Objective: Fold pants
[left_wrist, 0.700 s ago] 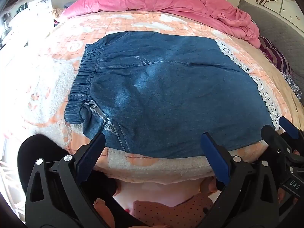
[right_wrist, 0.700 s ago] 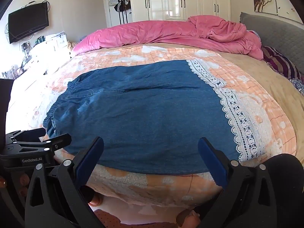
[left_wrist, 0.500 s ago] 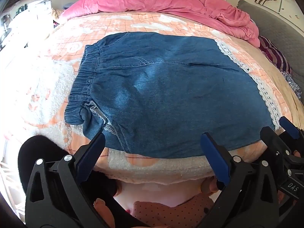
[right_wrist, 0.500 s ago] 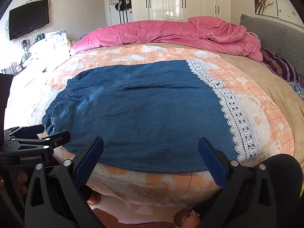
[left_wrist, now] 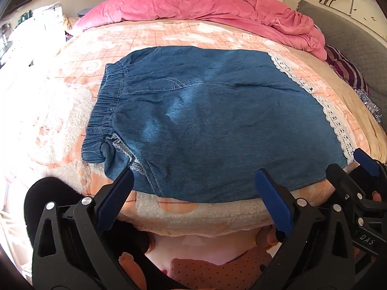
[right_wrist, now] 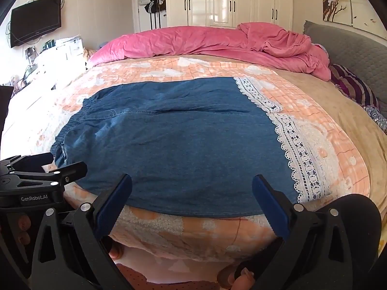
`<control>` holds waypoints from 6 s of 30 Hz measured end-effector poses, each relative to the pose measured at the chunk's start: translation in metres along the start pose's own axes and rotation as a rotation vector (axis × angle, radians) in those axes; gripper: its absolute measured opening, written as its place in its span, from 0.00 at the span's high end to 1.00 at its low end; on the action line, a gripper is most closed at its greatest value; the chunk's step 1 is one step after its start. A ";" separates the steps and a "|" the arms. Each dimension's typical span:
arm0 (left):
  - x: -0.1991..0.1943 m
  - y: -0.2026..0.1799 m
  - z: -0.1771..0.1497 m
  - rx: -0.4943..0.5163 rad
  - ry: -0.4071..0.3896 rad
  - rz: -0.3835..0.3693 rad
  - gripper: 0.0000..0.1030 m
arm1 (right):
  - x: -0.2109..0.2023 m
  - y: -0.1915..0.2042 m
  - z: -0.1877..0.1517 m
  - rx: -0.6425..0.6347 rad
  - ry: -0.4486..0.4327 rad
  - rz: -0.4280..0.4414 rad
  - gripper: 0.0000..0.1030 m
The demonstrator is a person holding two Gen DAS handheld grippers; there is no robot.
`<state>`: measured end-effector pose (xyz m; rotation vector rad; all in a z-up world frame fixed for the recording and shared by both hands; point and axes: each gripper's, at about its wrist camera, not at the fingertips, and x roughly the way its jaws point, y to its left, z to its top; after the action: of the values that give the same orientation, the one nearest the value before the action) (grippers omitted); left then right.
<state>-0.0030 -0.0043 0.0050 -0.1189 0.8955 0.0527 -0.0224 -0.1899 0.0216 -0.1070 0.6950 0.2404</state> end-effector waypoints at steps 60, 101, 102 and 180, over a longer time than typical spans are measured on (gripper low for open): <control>0.004 0.028 0.021 -0.028 -0.051 0.041 0.09 | 0.020 0.000 0.033 -0.053 -0.006 0.033 0.04; 0.151 0.148 0.163 0.088 -0.003 0.018 0.23 | 0.261 0.059 0.219 -0.298 0.221 0.107 0.04; 0.152 0.150 0.166 0.079 -0.002 -0.002 0.32 | 0.269 0.061 0.221 -0.304 0.224 0.106 0.04; 0.014 0.101 0.063 0.104 -0.228 0.043 0.69 | 0.078 0.080 0.094 -0.437 -0.031 0.469 0.92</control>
<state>0.0450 0.1040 0.0242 0.0037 0.6712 0.0580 0.0733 -0.0817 0.0417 -0.3577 0.6210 0.8422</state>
